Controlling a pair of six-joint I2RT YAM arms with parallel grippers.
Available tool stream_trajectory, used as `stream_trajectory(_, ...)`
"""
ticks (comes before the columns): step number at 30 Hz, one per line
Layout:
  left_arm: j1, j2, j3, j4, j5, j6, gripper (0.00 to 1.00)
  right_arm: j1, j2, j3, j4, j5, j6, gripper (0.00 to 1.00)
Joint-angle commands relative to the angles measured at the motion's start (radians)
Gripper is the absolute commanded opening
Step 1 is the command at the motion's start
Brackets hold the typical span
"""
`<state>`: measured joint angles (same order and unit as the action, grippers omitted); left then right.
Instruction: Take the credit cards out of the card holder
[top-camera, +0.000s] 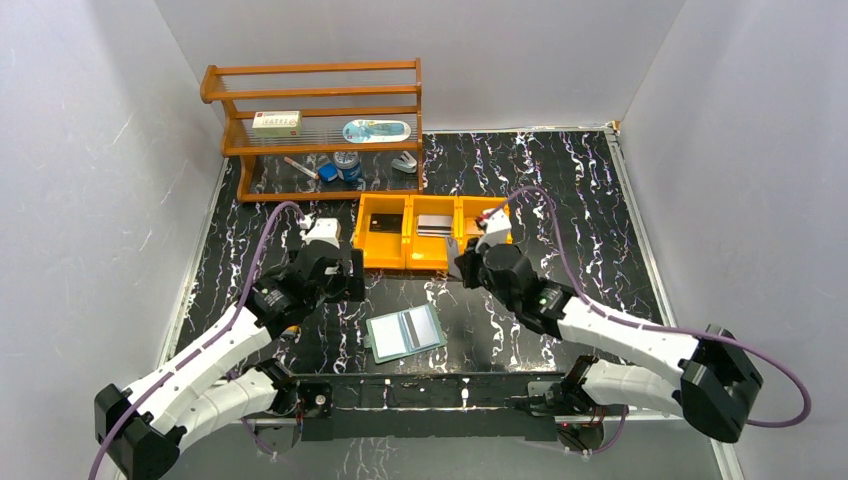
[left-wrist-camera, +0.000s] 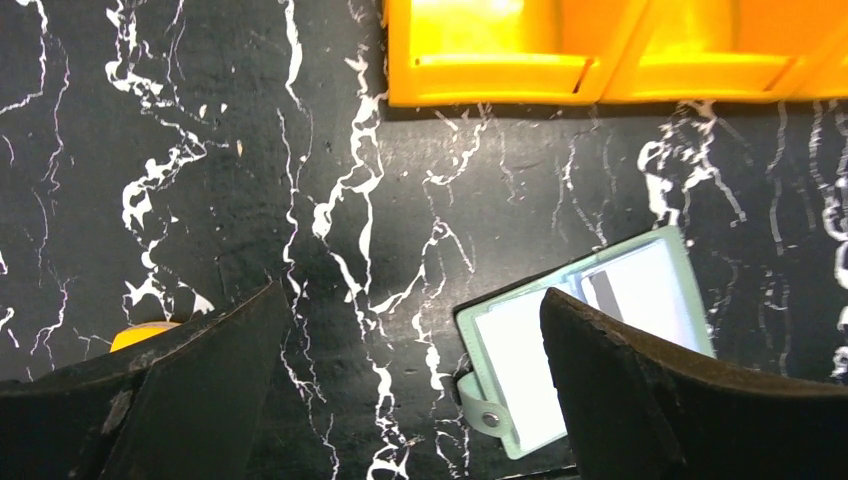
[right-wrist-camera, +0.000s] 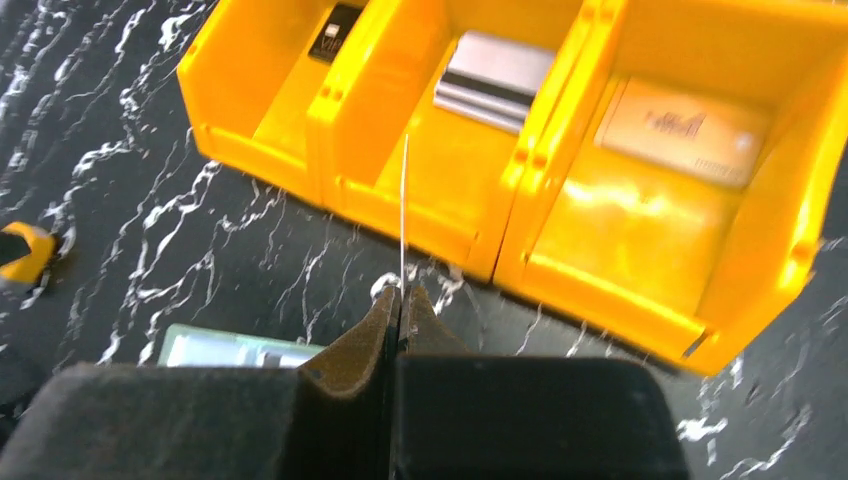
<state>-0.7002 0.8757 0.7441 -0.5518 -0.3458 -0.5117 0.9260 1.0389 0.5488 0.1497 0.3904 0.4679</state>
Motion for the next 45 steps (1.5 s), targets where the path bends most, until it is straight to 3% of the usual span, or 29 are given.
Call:
stream_trajectory(1, 0.0, -0.01, -0.045, 0.034, -0.054, 0.036, 0.98, -0.02, 0.094, 0.172, -0.002, 0.044, -0.289, 0.0)
stream_trajectory(16, 0.002, -0.032, -0.028, 0.007, -0.159, 0.021, 0.98, -0.098, 0.493, 0.552, -0.148, -0.134, -0.799, 0.0)
stream_trajectory(25, 0.002, -0.037, -0.029, 0.005, -0.16, 0.018, 0.98, -0.099, 0.682, 0.72, -0.226, -0.063, -0.993, 0.0)
stream_trajectory(35, 0.002, -0.025, -0.026, -0.002, -0.157, 0.015, 0.98, -0.102, 0.853, 0.79, -0.193, -0.004, -1.206, 0.0)
stream_trajectory(45, 0.016, 0.0, -0.021, -0.005, -0.146, 0.01, 0.98, -0.11, 0.916, 0.806, -0.135, 0.01, -1.277, 0.04)
